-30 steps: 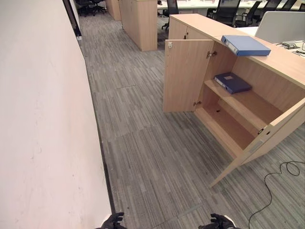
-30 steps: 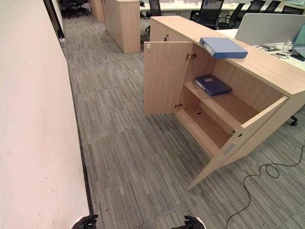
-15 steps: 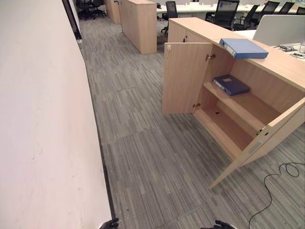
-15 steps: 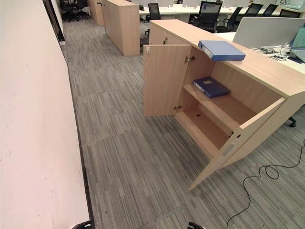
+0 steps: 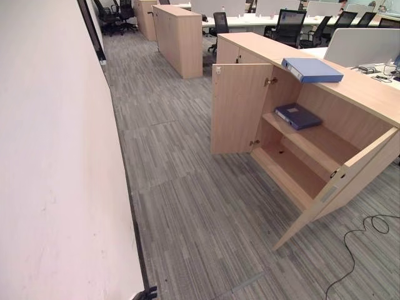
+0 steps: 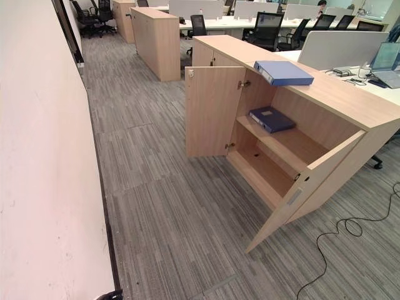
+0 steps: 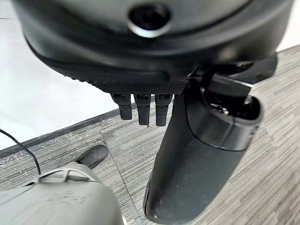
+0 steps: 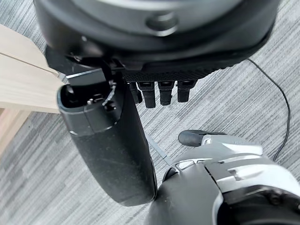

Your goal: Put the empty folder in the office cabinet

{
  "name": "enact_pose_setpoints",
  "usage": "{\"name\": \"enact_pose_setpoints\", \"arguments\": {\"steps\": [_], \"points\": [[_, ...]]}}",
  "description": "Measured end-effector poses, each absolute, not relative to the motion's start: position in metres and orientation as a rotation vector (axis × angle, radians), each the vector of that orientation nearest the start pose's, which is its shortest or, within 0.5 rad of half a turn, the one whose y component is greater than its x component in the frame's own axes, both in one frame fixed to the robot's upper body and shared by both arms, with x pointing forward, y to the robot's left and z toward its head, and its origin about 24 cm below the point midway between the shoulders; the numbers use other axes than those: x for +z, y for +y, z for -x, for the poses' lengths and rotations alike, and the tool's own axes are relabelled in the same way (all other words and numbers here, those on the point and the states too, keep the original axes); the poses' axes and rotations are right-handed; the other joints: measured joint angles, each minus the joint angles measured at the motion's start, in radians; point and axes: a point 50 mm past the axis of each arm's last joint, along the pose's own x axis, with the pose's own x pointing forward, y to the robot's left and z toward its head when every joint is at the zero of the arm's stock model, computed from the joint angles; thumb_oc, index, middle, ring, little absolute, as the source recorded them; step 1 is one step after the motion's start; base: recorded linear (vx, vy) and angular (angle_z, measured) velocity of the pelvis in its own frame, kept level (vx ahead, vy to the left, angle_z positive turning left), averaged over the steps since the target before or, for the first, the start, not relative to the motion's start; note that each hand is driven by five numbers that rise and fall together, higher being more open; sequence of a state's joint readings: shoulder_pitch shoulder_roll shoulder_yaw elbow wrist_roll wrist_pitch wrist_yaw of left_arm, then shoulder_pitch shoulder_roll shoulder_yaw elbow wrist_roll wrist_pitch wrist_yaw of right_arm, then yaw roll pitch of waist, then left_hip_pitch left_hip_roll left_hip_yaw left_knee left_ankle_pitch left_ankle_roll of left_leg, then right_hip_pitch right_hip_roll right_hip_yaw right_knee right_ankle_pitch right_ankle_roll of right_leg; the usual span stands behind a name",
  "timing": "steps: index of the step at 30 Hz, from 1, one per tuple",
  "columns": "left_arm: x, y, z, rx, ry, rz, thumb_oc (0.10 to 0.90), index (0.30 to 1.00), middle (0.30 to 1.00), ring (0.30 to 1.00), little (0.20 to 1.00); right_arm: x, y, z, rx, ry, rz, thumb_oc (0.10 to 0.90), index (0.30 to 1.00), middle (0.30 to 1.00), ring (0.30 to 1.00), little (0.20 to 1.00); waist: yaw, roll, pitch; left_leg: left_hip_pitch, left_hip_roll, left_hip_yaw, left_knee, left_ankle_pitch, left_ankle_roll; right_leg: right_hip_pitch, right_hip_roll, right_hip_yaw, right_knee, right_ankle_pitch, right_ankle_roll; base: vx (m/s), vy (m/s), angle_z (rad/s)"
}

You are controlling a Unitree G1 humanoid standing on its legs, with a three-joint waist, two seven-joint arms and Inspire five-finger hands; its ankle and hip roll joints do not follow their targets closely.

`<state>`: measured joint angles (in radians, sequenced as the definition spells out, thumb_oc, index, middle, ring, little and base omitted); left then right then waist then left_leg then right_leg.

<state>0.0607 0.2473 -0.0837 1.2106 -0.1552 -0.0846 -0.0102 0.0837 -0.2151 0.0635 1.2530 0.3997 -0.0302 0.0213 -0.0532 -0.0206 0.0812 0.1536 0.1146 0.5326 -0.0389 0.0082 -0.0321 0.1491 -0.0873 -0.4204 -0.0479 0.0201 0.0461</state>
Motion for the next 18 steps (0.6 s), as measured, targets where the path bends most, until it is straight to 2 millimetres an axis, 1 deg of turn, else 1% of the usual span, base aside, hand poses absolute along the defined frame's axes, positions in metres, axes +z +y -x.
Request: {"name": "enact_pose_setpoints", "arguments": {"steps": [5, 12, 14, 15, 16, 18], "points": [[-0.1611, 0.2412, -0.0734, 0.165, 1.190, -0.128, 0.800, 0.900, 0.900, 0.900, 0.900, -0.1682, -0.2320, -0.0522, -0.331, 1.259, -0.124, 0.800, 0.900, 0.900, 0.900, 0.900, 0.002, 0.000, 0.000, -0.011, 0.003, -0.003, 0.014, 0.000, 0.000, -0.002, 0.002, -0.002, -0.003, 0.006, -0.009, 0.00, -0.069, 0.02], [-0.1617, 0.2403, -0.0718, 0.165, 1.197, -0.126, 0.800, 0.900, 0.900, 0.900, 0.900, -0.1682, -0.2323, -0.0516, -0.331, 1.261, -0.123, 0.800, 0.900, 0.900, 0.900, 0.900, 0.001, 0.005, 0.003, -0.016, 0.013, -0.003, 0.023, -0.002, -0.004, 0.000, 0.010, -0.002, -0.008, 0.005, -0.010, 0.01, -0.081, 0.00], [-0.1618, 0.2397, -0.0720, 0.165, 1.197, -0.126, 0.800, 0.900, 0.900, 0.900, 0.900, -0.1682, -0.2323, -0.0520, -0.331, 1.260, -0.123, 0.800, 0.900, 0.900, 0.900, 0.900, 0.001, 0.006, 0.005, -0.030, 0.022, -0.006, 0.044, -0.011, -0.012, -0.002, 0.014, -0.002, -0.009, 0.000, -0.009, 0.02, -0.141, 0.02], [-0.1620, 0.2392, -0.0718, 0.166, 1.197, -0.123, 0.800, 0.900, 0.900, 0.900, 0.900, -0.1682, -0.2320, -0.0520, -0.330, 1.261, -0.124, 0.800, 0.900, 0.900, 0.900, 0.900, 0.002, 0.013, 0.010, -0.038, 0.030, -0.013, 0.059, -0.015, -0.017, -0.003, 0.020, -0.002, -0.005, -0.006, -0.015, 0.02, -0.172, 0.09], [-0.1619, 0.2394, -0.0720, 0.171, 1.196, -0.120, 0.800, 0.900, 0.900, 0.900, 0.900, -0.1685, -0.2310, -0.0519, -0.328, 1.261, -0.125, 0.800, 0.900, 0.900, 0.900, 0.900, 0.001, 0.010, 0.011, -0.048, 0.039, -0.019, 0.082, -0.023, -0.029, -0.004, 0.024, -0.003, -0.002, -0.015, -0.021, 0.02, -0.148, 0.08], [-0.1617, 0.2400, -0.0727, 0.194, 1.190, -0.095, 0.800, 0.900, 0.900, 0.900, 0.900, -0.1688, -0.2295, -0.0522, -0.320, 1.263, -0.124, 0.800, 0.900, 0.900, 0.900, 0.900, 0.004, 0.007, 0.018, -0.076, 0.074, -0.020, 0.149, -0.040, -0.054, -0.007, 0.040, -0.003, 0.004, -0.028, -0.039, 0.02, -0.156, 0.07]]}}
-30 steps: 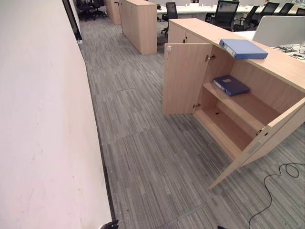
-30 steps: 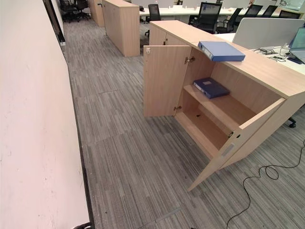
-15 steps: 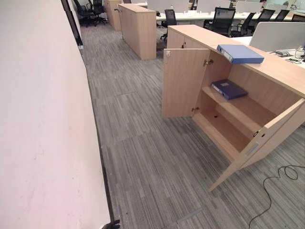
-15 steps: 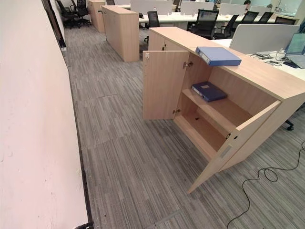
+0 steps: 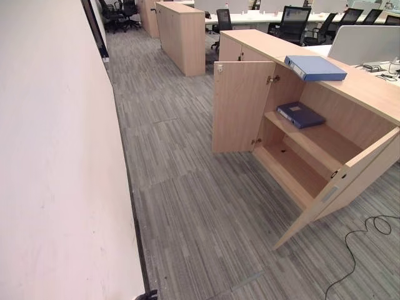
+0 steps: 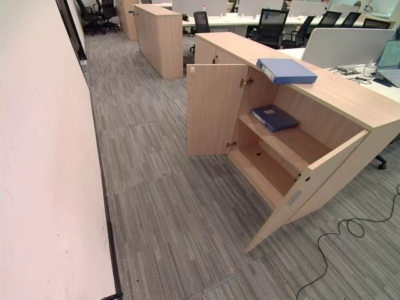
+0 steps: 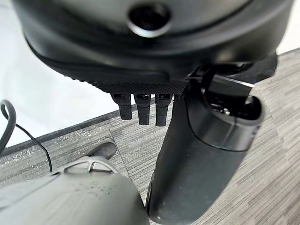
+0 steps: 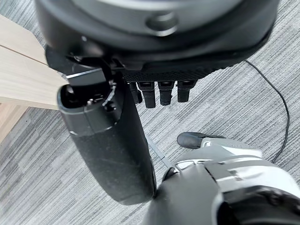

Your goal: Put the empty folder in the office cabinet

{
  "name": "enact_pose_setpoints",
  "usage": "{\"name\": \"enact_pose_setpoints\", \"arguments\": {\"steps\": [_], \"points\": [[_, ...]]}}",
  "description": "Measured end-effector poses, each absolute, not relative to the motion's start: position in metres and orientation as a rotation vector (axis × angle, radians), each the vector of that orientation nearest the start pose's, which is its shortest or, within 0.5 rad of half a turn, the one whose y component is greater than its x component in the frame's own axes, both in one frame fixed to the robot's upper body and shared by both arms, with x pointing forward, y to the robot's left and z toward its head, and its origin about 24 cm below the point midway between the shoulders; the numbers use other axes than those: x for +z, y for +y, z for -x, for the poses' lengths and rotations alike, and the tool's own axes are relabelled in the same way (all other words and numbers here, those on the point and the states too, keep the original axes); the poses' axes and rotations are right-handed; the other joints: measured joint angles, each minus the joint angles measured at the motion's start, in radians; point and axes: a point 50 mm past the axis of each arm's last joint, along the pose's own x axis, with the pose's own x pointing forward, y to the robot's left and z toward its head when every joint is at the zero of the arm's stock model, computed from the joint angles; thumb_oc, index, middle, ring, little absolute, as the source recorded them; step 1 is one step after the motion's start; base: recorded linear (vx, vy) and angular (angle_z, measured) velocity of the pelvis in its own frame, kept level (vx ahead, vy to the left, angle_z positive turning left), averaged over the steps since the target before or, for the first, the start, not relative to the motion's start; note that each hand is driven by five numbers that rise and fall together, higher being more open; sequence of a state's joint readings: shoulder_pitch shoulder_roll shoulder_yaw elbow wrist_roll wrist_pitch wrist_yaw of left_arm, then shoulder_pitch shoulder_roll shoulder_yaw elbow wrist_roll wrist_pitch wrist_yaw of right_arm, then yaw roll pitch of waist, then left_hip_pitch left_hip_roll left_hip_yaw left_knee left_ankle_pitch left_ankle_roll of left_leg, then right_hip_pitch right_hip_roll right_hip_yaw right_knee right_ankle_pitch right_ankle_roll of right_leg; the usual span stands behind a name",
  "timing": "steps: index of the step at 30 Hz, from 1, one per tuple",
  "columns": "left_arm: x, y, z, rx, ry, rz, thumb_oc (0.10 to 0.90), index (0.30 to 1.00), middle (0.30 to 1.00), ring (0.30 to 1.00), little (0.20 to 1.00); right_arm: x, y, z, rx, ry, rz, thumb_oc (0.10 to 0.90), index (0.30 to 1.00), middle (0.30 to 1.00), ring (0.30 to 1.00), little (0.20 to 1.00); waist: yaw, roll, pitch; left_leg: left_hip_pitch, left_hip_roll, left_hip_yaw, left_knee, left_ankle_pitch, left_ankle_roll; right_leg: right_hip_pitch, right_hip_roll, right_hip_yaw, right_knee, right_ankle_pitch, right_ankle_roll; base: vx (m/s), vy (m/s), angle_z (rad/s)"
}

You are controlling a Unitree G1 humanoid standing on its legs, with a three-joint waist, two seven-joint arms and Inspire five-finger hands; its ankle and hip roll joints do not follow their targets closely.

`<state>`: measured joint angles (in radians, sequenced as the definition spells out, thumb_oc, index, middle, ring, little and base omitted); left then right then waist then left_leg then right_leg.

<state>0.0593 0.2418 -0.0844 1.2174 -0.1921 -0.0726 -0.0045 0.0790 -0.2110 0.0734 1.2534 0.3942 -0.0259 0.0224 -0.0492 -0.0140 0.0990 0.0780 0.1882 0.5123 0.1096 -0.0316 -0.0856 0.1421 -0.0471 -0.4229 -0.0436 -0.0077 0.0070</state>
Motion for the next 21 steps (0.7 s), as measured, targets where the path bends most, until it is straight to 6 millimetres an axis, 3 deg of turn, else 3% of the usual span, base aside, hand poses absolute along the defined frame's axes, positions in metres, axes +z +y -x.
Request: {"name": "enact_pose_setpoints", "arguments": {"steps": [1, 3, 4, 5, 7, 9, 10, 12, 14, 18, 21], "points": [[-0.162, 0.241, -0.073, 0.208, 1.189, -0.084, 0.800, 0.900, 0.900, 0.900, 0.900, -0.169, -0.228, -0.056, -0.314, 1.255, -0.127, 0.800, 0.900, 0.900, 0.900, 0.900, 0.004, -0.006, 0.013, -0.032, 0.024, -0.009, 0.078, 0.005, -0.012, -0.010, 0.010, 0.003, 0.000, -0.013, -0.008, -0.04, -0.233, 0.12], [-0.159, 0.241, -0.085, 0.238, 1.140, -0.048, 0.800, 0.900, 0.900, 0.900, 0.900, -0.168, -0.228, -0.063, -0.310, 1.242, -0.129, 0.800, 0.900, 0.900, 0.900, 0.900, 0.013, -0.024, 0.042, -0.120, 0.053, -0.058, 0.236, 0.051, -0.078, -0.013, 0.020, 0.001, 0.014, -0.022, -0.026, 0.03, -0.173, 0.24], [-0.154, 0.241, -0.106, 0.232, 1.075, -0.047, 0.800, 0.900, 0.900, 0.900, 0.900, -0.166, -0.230, -0.070, -0.317, 1.221, -0.136, 0.800, 0.900, 0.900, 0.900, 0.900, 0.021, -0.037, 0.079, -0.209, 0.091, -0.106, 0.380, 0.103, -0.119, -0.030, -0.002, -0.001, 0.048, -0.039, -0.069, 0.23, -0.026, 0.35], [-0.150, 0.242, -0.116, 0.229, 1.042, -0.046, 0.800, 0.900, 0.900, 0.900, 0.900, -0.166, -0.231, -0.072, -0.324, 1.220, -0.131, 0.800, 0.900, 0.900, 0.900, 0.900, 0.026, -0.041, 0.108, -0.235, 0.119, -0.081, 0.420, 0.123, -0.130, -0.016, -0.001, -0.002, 0.034, -0.037, -0.070, 0.26, 0.008, 0.23], [-0.150, 0.242, -0.117, 0.230, 1.038, -0.047, 0.800, 0.900, 0.900, 0.900, 0.900, -0.165, -0.235, -0.075, -0.327, 1.221, -0.114, 0.800, 0.900, 0.900, 0.900, 0.900, 0.021, -0.037, 0.121, -0.231, 0.166, -0.051, 0.363, 0.144, -0.138, 0.021, 0.023, 0.002, 0.002, -0.041, -0.064, 0.24, 0.069, 0.02], [-0.152, 0.239, -0.114, 0.217, 1.058, -0.054, 0.800, 0.900, 0.900, 0.900, 0.900, -0.164, -0.238, -0.072, -0.331, 1.228, -0.106, 0.800, 0.900, 0.900, 0.900, 0.900, 0.011, -0.013, 0.125, -0.182, 0.204, -0.054, 0.168, 0.194, -0.135, 0.047, 0.063, 0.000, -0.015, -0.043, -0.074, 0.16, 0.136, 0.03], [-0.153, 0.237, -0.112, 0.209, 1.064, -0.056, 0.800, 0.900, 0.900, 0.900, 0.900, -0.165, -0.238, -0.072, -0.329, 1.229, -0.106, 0.800, 0.900, 0.900, 0.900, 0.900, 0.009, -0.010, 0.125, -0.179, 0.224, -0.063, 0.093, 0.218, -0.137, 0.055, 0.075, 0.009, -0.010, -0.044, -0.061, 0.08, 0.141, -0.07], [-0.153, 0.237, -0.114, 0.200, 1.062, -0.061, 0.800, 0.900, 0.900, 0.900, 0.900, -0.164, -0.237, -0.074, -0.324, 1.224, -0.106, 0.800, 0.900, 0.900, 0.900, 0.900, 0.011, -0.009, 0.131, -0.181, 0.244, -0.115, -0.090, 0.256, -0.139, 0.039, 0.102, 0.015, 0.016, -0.056, -0.067, 0.20, 0.173, -0.12], [-0.152, 0.238, -0.115, 0.213, 1.055, -0.067, 0.800, 0.900, 0.900, 0.900, 0.900, -0.164, -0.240, -0.075, -0.316, 1.226, -0.086, 0.800, 0.900, 0.900, 0.900, 0.900, 0.024, -0.003, 0.139, -0.175, 0.282, -0.165, -0.170, 0.301, -0.155, 0.043, 0.124, 0.029, 0.044, -0.083, -0.068, 0.33, 0.143, -0.30], [-0.152, 0.240, -0.113, 0.226, 1.058, -0.073, 0.800, 0.900, 0.900, 0.900, 0.900, -0.163, -0.243, -0.072, -0.322, 1.231, -0.072, 0.800, 0.900, 0.900, 0.900, 0.900, 0.029, -0.005, 0.140, -0.181, 0.306, -0.171, -0.192, 0.327, -0.146, 0.058, 0.117, 0.065, 0.086, -0.131, -0.078, 0.32, 0.136, -0.23], [-0.151, 0.240, -0.117, 0.226, 1.047, -0.066, 0.800, 0.900, 0.900, 0.900, 0.900, -0.164, -0.241, -0.070, -0.305, 1.244, -0.062, 0.800, 0.900, 0.900, 0.900, 0.900, 0.034, -0.004, 0.139, -0.186, 0.294, -0.166, -0.193, 0.331, -0.135, 0.091, 0.099, 0.118, 0.095, -0.169, -0.046, 0.39, 0.208, -0.35]]}}
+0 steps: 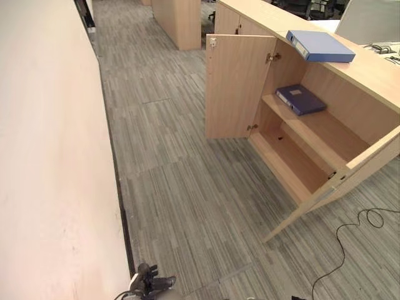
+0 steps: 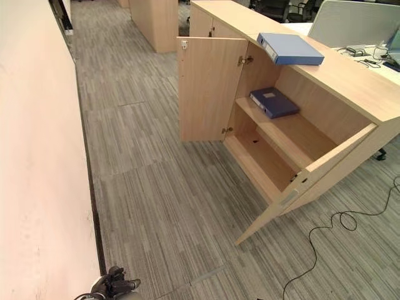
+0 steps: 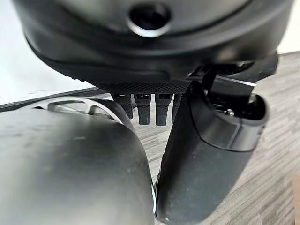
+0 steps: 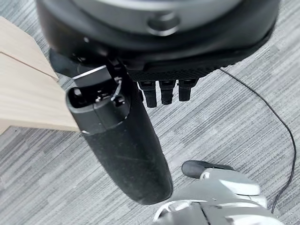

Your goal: Put the empty folder in the office cabinet

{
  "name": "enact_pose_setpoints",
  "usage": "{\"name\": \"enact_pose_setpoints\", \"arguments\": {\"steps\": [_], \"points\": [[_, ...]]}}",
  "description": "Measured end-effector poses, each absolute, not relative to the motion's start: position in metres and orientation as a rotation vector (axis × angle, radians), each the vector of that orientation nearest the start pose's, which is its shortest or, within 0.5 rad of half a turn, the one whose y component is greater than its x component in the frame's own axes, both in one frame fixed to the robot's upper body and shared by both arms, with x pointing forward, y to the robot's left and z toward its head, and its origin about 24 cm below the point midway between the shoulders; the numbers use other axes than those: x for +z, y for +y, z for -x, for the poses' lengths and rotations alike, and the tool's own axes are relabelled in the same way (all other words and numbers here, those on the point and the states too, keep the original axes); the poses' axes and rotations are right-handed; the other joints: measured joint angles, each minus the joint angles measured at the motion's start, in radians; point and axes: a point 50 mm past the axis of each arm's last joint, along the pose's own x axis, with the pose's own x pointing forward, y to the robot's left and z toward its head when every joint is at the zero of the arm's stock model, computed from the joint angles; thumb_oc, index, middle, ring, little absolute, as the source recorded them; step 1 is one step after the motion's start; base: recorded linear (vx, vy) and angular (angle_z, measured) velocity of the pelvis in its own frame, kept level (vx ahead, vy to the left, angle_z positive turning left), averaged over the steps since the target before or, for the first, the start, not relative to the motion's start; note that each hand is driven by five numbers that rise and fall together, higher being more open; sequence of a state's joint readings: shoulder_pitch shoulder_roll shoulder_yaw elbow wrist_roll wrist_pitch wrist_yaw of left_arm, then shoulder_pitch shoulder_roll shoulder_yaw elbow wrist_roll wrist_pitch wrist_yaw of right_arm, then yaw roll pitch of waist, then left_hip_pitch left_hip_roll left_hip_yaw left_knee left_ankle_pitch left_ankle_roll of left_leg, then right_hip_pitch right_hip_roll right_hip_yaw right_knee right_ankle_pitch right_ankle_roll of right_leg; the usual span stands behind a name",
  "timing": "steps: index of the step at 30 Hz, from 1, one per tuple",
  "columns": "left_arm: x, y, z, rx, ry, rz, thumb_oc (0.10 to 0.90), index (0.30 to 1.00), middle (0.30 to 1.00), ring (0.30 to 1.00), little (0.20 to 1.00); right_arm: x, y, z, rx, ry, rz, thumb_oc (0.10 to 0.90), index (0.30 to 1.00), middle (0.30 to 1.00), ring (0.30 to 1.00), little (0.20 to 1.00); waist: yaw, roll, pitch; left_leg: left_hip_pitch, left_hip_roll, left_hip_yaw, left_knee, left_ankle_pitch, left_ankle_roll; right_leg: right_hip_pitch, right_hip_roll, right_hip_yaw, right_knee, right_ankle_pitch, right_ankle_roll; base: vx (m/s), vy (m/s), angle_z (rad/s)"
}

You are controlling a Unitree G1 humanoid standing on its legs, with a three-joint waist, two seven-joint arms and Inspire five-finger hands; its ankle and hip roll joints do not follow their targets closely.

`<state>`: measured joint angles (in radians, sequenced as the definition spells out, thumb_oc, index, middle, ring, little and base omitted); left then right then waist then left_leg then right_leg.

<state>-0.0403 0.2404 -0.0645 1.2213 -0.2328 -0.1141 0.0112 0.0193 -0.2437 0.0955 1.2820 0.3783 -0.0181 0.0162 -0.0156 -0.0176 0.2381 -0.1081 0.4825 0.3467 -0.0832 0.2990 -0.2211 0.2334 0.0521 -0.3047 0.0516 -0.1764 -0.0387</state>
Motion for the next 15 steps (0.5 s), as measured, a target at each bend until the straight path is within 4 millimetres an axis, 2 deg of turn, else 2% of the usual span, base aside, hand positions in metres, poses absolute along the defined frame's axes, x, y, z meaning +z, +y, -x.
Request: {"name": "enact_pose_setpoints", "arguments": {"steps": [1, 2, 3, 4, 5, 6, 7, 8, 9, 11, 12, 13, 14, 15], "points": [[-0.151, 0.241, -0.117, 0.229, 1.050, -0.065, 0.800, 0.900, 0.900, 0.900, 0.900, -0.165, -0.239, -0.069, -0.301, 1.254, -0.060, 0.800, 0.900, 0.900, 0.900, 0.900, 0.009, 0.000, -0.002, 0.000, -0.002, 0.002, 0.000, 0.001, 0.000, 0.006, -0.008, 0.016, 0.000, -0.008, 0.014, 0.36, 0.216, -0.55], [-0.151, 0.240, -0.118, 0.224, 1.053, -0.066, 0.800, 0.900, 0.900, 0.900, 0.900, -0.166, -0.239, -0.066, -0.296, 1.263, -0.056, 0.800, 0.900, 0.900, 0.900, 0.900, 0.022, 0.012, -0.009, 0.001, -0.011, 0.000, 0.001, -0.002, 0.005, 0.005, -0.023, 0.030, 0.007, -0.018, 0.040, 0.40, 0.227, -0.49], [-0.151, 0.237, -0.122, 0.220, 1.048, -0.058, 0.800, 0.900, 0.900, 0.900, 0.900, -0.166, -0.242, -0.061, -0.299, 1.276, -0.050, 0.800, 0.900, 0.900, 0.900, 0.900, 0.021, 0.010, -0.014, -0.006, -0.034, 0.010, 0.009, -0.014, 0.021, 0.032, -0.048, 0.044, -0.010, -0.022, 0.085, 0.36, 0.241, -0.51], [-0.152, 0.237, -0.120, 0.222, 1.058, -0.056, 0.800, 0.900, 0.900, 0.900, 0.900, -0.168, -0.239, -0.052, -0.299, 1.311, -0.046, 0.800, 0.900, 0.900, 0.900, 0.900, 0.021, -0.005, -0.031, -0.010, -0.070, 0.006, 0.026, 0.007, 0.061, 0.041, -0.086, 0.065, -0.021, -0.029, 0.131, 0.45, 0.265, -0.28], [-0.150, 0.245, -0.121, 0.234, 1.056, -0.077, 0.800, 0.900, 0.900, 0.900, 0.900, -0.171, -0.227, -0.052, -0.280, 1.323, -0.067, 0.800, 0.900, 0.900, 0.900, 0.900, 0.023, -0.047, -0.043, -0.011, -0.112, 0.032, 0.033, -0.012, 0.098, 0.025, -0.121, 0.071, -0.015, -0.029, 0.139, 0.42, 0.260, -0.26], [-0.144, 0.260, -0.126, 0.267, 1.039, -0.107, 0.800, 0.900, 0.900, 0.900, 0.900, -0.173, -0.213, -0.054, -0.255, 1.320, -0.106, 0.800, 0.900, 0.900, 0.900, 0.900, 0.020, -0.100, -0.060, -0.012, -0.159, 0.063, 0.043, -0.048, 0.112, 0.012, -0.176, 0.075, -0.018, 0.014, 0.155, 0.54, 0.364, -0.07], [-0.142, 0.266, -0.127, 0.282, 1.057, -0.120, 0.800, 0.900, 0.900, 0.900, 0.900, -0.174, -0.207, -0.057, -0.244, 1.317, -0.116, 0.800, 0.900, 0.900, 0.900, 0.900, 0.021, -0.127, -0.068, -0.011, -0.195, 0.076, 0.066, -0.072, 0.128, 0.013, -0.222, 0.074, -0.008, 0.035, 0.188, 0.38, 0.272, -0.08], [-0.142, 0.266, -0.128, 0.287, 1.059, -0.122, 0.800, 0.900, 0.900, 0.900, 0.900, -0.174, -0.207, -0.058, -0.245, 1.312, -0.116, 0.800, 0.900, 0.900, 0.900, 0.900, 0.021, -0.130, -0.069, -0.010, -0.206, 0.079, 0.073, -0.080, 0.133, 0.010, -0.234, 0.074, 0.000, 0.047, 0.196, 0.35, 0.276, -0.02], [-0.142, 0.261, -0.133, 0.280, 1.044, -0.116, 0.800, 0.900, 0.900, 0.900, 0.900, -0.172, -0.212, -0.064, -0.245, 1.296, -0.099, 0.800, 0.900, 0.900, 0.900, 0.900, 0.028, -0.120, -0.082, -0.002, -0.230, 0.100, 0.091, -0.118, 0.154, -0.005, -0.274, 0.078, 0.036, 0.102, 0.238, 0.21, 0.186, -0.04], [-0.139, 0.258, -0.139, 0.265, 1.013, -0.112, 0.800, 0.900, 0.900, 0.900, 0.900, -0.170, -0.211, -0.076, -0.230, 1.262, -0.098, 0.800, 0.900, 0.900, 0.900, 0.900, 0.040, -0.112, -0.085, 0.011, -0.261, 0.123, 0.100, -0.140, 0.184, -0.025, -0.304, 0.076, 0.066, 0.142, 0.271, 0.33, 0.308, -0.15], [-0.137, 0.256, -0.148, 0.261, 0.990, -0.105, 0.800, 0.900, 0.900, 0.900, 0.900, -0.169, -0.210, -0.086, -0.217, 1.238, -0.098, 0.800, 0.900, 0.900, 0.900, 0.900, 0.047, -0.101, -0.092, 0.013, -0.275, 0.142, 0.114, -0.171, 0.187, -0.040, -0.322, 0.078, 0.086, 0.165, 0.292, 0.26, 0.259, -0.21], [-0.137, 0.253, -0.149, 0.257, 0.988, -0.103, 0.800, 0.900, 0.900, 0.900, 0.900, -0.167, -0.209, -0.092, -0.206, 1.222, -0.094, 0.800, 0.900, 0.900, 0.900, 0.900, 0.048, -0.091, -0.099, 0.013, -0.279, 0.147, 0.115, -0.190, 0.183, -0.059, -0.328, 0.075, 0.116, 0.171, 0.301, 0.30, 0.270, -0.14], [-0.139, 0.248, -0.148, 0.229, 0.993, -0.111, 0.800, 0.900, 0.900, 0.900, 0.900, -0.165, -0.208, -0.103, -0.194, 1.192, -0.093, 0.800, 0.900, 0.900, 0.900, 0.900, 0.047, -0.081, -0.112, 0.015, -0.285, 0.150, 0.110, -0.199, 0.187, -0.104, -0.355, 0.076, 0.198, 0.174, 0.311, 0.13, 0.106, -0.01], [-0.138, 0.246, -0.151, 0.223, 0.984, -0.109, 0.800, 0.900, 0.900, 0.900, 0.900, -0.164, -0.206, -0.106, -0.186, 1.180, -0.092, 0.800, 0.900, 0.900, 0.900, 0.900, 0.047, -0.083, -0.113, 0.016, -0.301, 0.154, 0.114, -0.207, 0.190, -0.121, -0.368, 0.073, 0.226, 0.186, 0.309, 0.30, 0.312, 0.06]]}}
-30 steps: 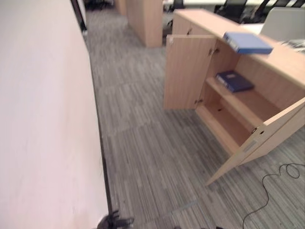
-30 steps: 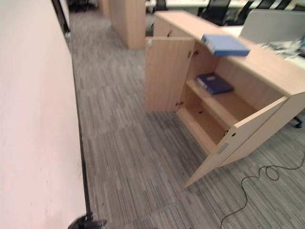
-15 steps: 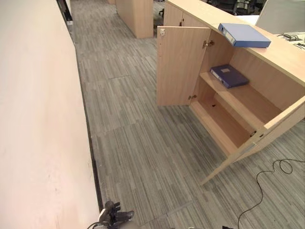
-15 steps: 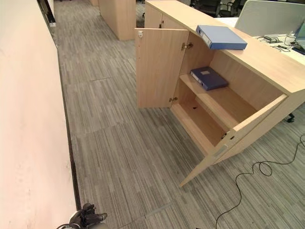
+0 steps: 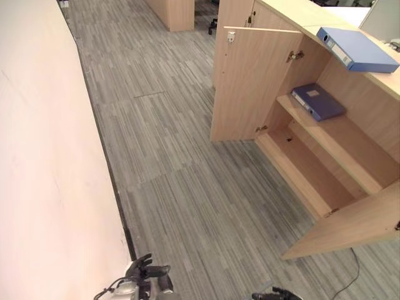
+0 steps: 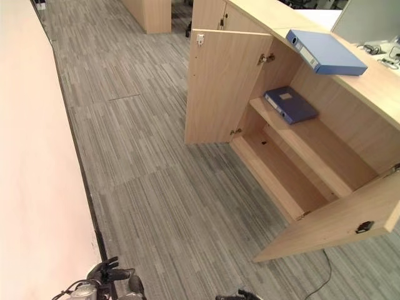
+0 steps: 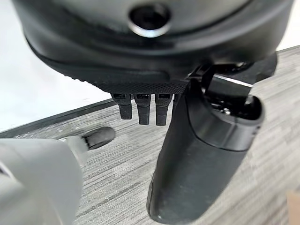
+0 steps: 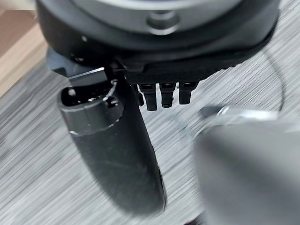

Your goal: Put the empty folder in the office cabinet

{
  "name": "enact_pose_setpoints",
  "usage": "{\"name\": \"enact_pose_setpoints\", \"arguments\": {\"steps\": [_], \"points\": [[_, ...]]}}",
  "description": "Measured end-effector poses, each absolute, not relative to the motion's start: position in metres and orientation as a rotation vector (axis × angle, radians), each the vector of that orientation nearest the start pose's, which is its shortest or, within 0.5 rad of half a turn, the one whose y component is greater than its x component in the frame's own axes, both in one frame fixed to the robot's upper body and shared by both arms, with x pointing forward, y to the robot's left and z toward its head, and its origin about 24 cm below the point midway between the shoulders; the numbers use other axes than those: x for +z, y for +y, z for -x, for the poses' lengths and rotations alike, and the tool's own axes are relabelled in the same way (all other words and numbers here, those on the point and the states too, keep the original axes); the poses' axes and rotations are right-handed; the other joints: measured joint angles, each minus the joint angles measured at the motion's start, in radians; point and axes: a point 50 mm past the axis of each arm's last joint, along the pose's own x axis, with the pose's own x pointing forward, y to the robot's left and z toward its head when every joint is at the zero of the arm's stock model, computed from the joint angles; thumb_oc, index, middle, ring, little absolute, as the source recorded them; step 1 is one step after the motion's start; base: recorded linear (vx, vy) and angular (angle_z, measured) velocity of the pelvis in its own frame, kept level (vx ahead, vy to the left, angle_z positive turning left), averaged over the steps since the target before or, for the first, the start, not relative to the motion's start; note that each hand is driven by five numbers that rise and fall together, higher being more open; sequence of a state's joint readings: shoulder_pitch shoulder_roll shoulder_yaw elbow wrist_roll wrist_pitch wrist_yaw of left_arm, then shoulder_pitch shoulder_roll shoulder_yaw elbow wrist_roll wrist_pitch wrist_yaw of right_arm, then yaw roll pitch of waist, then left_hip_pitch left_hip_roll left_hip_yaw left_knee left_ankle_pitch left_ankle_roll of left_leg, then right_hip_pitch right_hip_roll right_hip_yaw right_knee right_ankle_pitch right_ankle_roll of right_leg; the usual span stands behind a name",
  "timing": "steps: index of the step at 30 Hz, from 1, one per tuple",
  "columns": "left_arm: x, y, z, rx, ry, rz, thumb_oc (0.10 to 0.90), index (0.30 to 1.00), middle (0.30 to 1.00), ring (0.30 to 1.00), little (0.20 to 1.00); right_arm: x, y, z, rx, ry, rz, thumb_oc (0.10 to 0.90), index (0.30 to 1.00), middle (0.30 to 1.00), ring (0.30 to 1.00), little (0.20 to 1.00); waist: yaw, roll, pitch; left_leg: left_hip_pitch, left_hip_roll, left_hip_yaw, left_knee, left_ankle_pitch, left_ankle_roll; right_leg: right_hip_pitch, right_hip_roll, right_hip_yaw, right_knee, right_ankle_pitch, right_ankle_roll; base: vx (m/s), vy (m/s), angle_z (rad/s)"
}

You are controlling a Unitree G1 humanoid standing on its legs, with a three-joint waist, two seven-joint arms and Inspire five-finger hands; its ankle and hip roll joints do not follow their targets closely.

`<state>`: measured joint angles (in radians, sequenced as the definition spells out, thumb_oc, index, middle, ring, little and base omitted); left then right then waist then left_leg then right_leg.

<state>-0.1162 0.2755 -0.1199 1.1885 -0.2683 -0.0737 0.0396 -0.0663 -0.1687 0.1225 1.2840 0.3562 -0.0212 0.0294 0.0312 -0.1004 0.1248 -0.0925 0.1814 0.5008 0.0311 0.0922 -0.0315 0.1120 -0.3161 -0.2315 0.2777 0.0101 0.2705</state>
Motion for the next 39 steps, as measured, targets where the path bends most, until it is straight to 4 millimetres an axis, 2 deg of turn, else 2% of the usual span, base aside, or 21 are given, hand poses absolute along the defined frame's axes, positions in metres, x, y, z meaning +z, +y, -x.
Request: {"name": "enact_pose_setpoints", "arguments": {"steps": [2, 3, 4, 5, 6, 7, 8, 11, 12, 14, 15, 16, 17, 20, 24, 28, 30, 31, 33, 35, 39], "points": [[-0.137, 0.242, -0.155, 0.211, 0.975, -0.105, 0.800, 0.900, 0.900, 0.900, 0.900, -0.160, -0.205, -0.119, -0.173, 1.143, -0.091, 0.800, 0.900, 0.900, 0.900, 0.900, 0.008, -0.019, -0.015, 0.008, -0.038, 0.020, 0.027, -0.035, 0.021, -0.022, -0.050, -0.024, 0.071, 0.036, -0.003, 0.19, 0.444, 0.05], [-0.135, 0.234, -0.165, 0.029, 0.978, -0.277, 0.800, 0.900, 0.900, 0.900, 0.900, -0.159, -0.210, -0.119, -0.139, 1.145, -0.033, 0.800, 0.900, 0.900, 0.900, 0.900, -0.010, 0.005, -0.011, -0.016, -0.042, 0.017, 0.101, -0.103, 0.063, -0.085, -0.092, -0.040, 0.161, 0.084, -0.002, 0.16, 0.474, 0.12], [-0.127, 0.222, -0.172, -0.375, 0.925, -0.646, 0.800, 0.900, 0.900, 0.900, 0.900, -0.155, -0.221, -0.127, -0.096, 1.123, 0.037, 0.800, 0.900, 0.900, 0.900, 0.900, -0.026, 0.019, -0.010, -0.035, -0.033, 0.030, 0.123, -0.114, 0.075, -0.124, -0.117, -0.049, 0.235, 0.113, -0.010, 0.21, 0.295, -0.02], [-0.116, 0.218, -0.178, -0.570, 0.838, -0.648, 0.800, 0.900, 0.900, 0.900, 0.900, -0.145, -0.226, -0.146, -0.099, 1.049, 0.028, 0.800, 0.900, 0.900, 0.900, 0.900, -0.029, 0.055, -0.010, 0.005, -0.053, 0.034, 0.068, -0.129, 0.069, -0.195, -0.123, -0.024, 0.323, 0.032, 0.007, 0.21, 0.292, -0.46], [-0.116, 0.225, -0.177, -0.359, 0.810, -0.432, 0.800, 0.900, 0.900, 0.900, 0.900, -0.140, -0.231, -0.154, -0.150, 1.000, -0.010, 0.800, 0.900, 0.900, 0.900, 0.900, -0.023, 0.093, 0.011, 0.044, -0.052, 0.042, 0.033, -0.147, 0.076, -0.232, -0.102, -0.032, 0.361, -0.038, 0.003, 0.24, 0.113, -0.69], [-0.118, 0.218, -0.184, -0.035, 0.745, -0.135, 0.800, 0.900, 0.900, 0.900, 0.900, -0.140, -0.235, -0.151, -0.194, 0.962, -0.039, 0.800, 0.900, 0.900, 0.900, 0.900, -0.049, 0.142, 0.028, 0.098, -0.026, 0.060, -0.006, -0.123, 0.050, -0.233, -0.025, -0.057, 0.371, -0.102, -0.054, 0.25, 0.082, -0.31], [-0.120, 0.225, -0.185, 0.062, 0.769, -0.120, 0.800, 0.900, 0.900, 0.900, 0.900, -0.139, -0.235, -0.150, -0.194, 0.955, -0.044, 0.800, 0.900, 0.900, 0.900, 0.900, -0.052, 0.162, 0.026, 0.120, -0.027, 0.007, -0.031, -0.130, 0.066, -0.250, 0.028, -0.081, 0.365, -0.140, -0.057, 0.34, 0.118, 0.04], [-0.113, 0.248, -0.196, 0.180, 0.784, -0.196, 0.800, 0.900, 0.900, 0.900, 0.900, -0.144, -0.230, -0.144, -0.197, 0.990, -0.067, 0.800, 0.900, 0.900, 0.900, 0.900, -0.081, 0.161, 0.034, 0.160, -0.041, -0.029, -0.095, -0.121, 0.050, -0.321, 0.058, -0.209, 0.242, -0.196, -0.086, 0.25, 0.038, 0.40], [-0.110, 0.253, -0.198, 0.207, 0.770, -0.214, 0.800, 0.900, 0.900, 0.900, 0.900, -0.143, -0.233, -0.143, -0.221, 0.986, -0.083, 0.800, 0.900, 0.900, 0.900, 0.900, -0.090, 0.185, 0.051, 0.162, -0.012, -0.051, -0.110, -0.098, 0.016, -0.355, 0.102, -0.218, 0.151, -0.188, -0.108, 0.13, 0.004, 0.61], [-0.109, 0.259, -0.195, 0.218, 0.770, -0.218, 0.800, 0.900, 0.900, 0.900, 0.900, -0.143, -0.233, -0.140, -0.246, 0.984, -0.113, 0.800, 0.900, 0.900, 0.900, 0.900, -0.085, 0.178, 0.057, 0.173, 0.004, -0.065, -0.108, -0.093, 0.007, -0.379, 0.133, -0.217, 0.012, -0.105, -0.121, 0.15, -0.007, 0.54], [-0.109, 0.267, -0.188, 0.228, 0.777, -0.227, 0.800, 0.900, 0.900, 0.900, 0.900, -0.143, -0.229, -0.139, -0.254, 0.964, -0.142, 0.800, 0.900, 0.900, 0.900, 0.900, -0.085, 0.126, 0.057, 0.197, -0.020, -0.068, -0.104, -0.085, -0.012, -0.344, 0.130, -0.227, -0.155, 0.058, -0.153, 0.11, -0.019, 0.47], [-0.116, 0.260, -0.175, 0.227, 0.805, -0.198, 0.800, 0.900, 0.900, 0.900, 0.900, -0.138, -0.237, -0.146, -0.275, 0.932, -0.141, 0.800, 0.900, 0.900, 0.900, 0.900, -0.080, 0.141, 0.063, 0.222, 0.006, -0.056, -0.105, -0.096, -0.042, -0.308, 0.152, -0.241, -0.164, 0.107, -0.243, 0.18, -0.074, 0.45], [-0.119, 0.257, -0.169, 0.201, 0.810, -0.193, 0.800, 0.900, 0.900, 0.900, 0.900, -0.131, -0.242, -0.155, -0.286, 0.888, -0.138, 0.800, 0.900, 0.900, 0.900, 0.900, -0.086, 0.136, 0.064, 0.215, 0.000, -0.042, -0.103, -0.100, -0.051, -0.305, 0.152, -0.244, -0.157, 0.089, -0.251, 0.19, -0.087, 0.14], [-0.120, 0.230, -0.166, 0.096, 0.768, -0.127, 0.800, 0.900, 0.900, 0.900, 0.900, -0.093, -0.280, -0.192, -0.339, 0.676, -0.094, 0.800, 0.900, 0.900, 0.900, 0.900, -0.111, 0.189, 0.074, 0.212, -0.002, -0.022, -0.110, -0.102, -0.094, -0.283, 0.185, -0.275, -0.137, 0.037, -0.240, 0.24, -0.084, 0.24], [-0.105, 0.216, -0.185, 0.033, 0.659, -0.095, 0.800, 0.900, 0.900, 0.900, 0.900, -0.063, -0.297, -0.214, -0.395, 0.494, -0.101, 0.800, 0.900, 0.900, 0.900, 0.900, -0.117, 0.193, 0.080, 0.252, -0.017, -0.038, -0.110, -0.113, -0.100, -0.271, 0.140, -0.270, -0.067, -0.022, -0.208, 0.24, -0.154, 0.15], [-0.093, 0.213, -0.201, 0.037, 0.585, -0.061, 0.800, 0.900, 0.900, 0.900, 0.900, -0.072, -0.292, -0.205, -0.391, 0.543, -0.113, 0.800, 0.900, 0.900, 0.900, 0.900, -0.111, 0.229, 0.103, 0.253, -0.052, -0.037, -0.109, -0.120, -0.088, -0.295, 0.089, -0.266, -0.021, -0.035, -0.191, 0.20, -0.182, 0.00], [-0.094, 0.214, -0.199, 0.039, 0.588, -0.062, 0.800, 0.900, 0.900, 0.900, 0.900, -0.075, -0.290, -0.203, -0.386, 0.563, -0.120, 0.800, 0.900, 0.900, 0.900, 0.900, -0.107, 0.250, 0.119, 0.252, -0.067, -0.035, -0.109, -0.122, -0.085, -0.306, 0.083, -0.248, -0.015, -0.023, -0.205, 0.23, -0.177, -0.14], [-0.095, 0.215, -0.196, 0.042, 0.593, -0.059, 0.800, 0.900, 0.900, 0.900, 0.900, -0.075, -0.289, -0.203, -0.383, 0.565, -0.117, 0.800, 0.900, 0.900, 0.900, 0.900, -0.102, 0.266, 0.123, 0.259, -0.068, -0.035, -0.106, -0.122, -0.085, -0.313, 0.075, -0.259, -0.005, -0.044, -0.184, 0.22, -0.201, -0.05], [-0.096, 0.213, -0.195, 0.024, 0.595, -0.059, 0.800, 0.900, 0.900, 0.900, 0.900, -0.077, -0.291, -0.198, -0.394, 0.576, -0.112, 0.800, 0.900, 0.900, 0.900, 0.900, -0.107, 0.267, 0.125, 0.265, -0.078, -0.042, -0.105, -0.129, -0.083, -0.323, 0.009, -0.321, 0.089, -0.106, -0.173, 0.27, -0.240, 0.13], [-0.096, 0.210, -0.195, 0.006, 0.596, -0.062, 0.800, 0.900, 0.900, 0.900, 0.900, -0.078, -0.290, -0.197, -0.392, 0.578, -0.111, 0.800, 0.900, 0.900, 0.900, 0.900, -0.110, 0.262, 0.129, 0.266, -0.079, -0.062, -0.090, -0.144, -0.086, -0.340, -0.020, -0.322, 0.170, -0.157, -0.167, 0.21, -0.203, 0.22], [-0.098, 0.196, -0.195, -0.057, 0.603, -0.069, 0.800, 0.900, 0.900, 0.900, 0.900, -0.077, -0.291, -0.195, -0.384, 0.567, -0.102, 0.800, 0.900, 0.900, 0.900, 0.900, -0.121, 0.258, 0.129, 0.249, -0.068, -0.089, -0.029, -0.126, -0.108, -0.355, -0.032, -0.303, 0.260, -0.241, -0.173, 0.30, -0.416, 0.04]]}}
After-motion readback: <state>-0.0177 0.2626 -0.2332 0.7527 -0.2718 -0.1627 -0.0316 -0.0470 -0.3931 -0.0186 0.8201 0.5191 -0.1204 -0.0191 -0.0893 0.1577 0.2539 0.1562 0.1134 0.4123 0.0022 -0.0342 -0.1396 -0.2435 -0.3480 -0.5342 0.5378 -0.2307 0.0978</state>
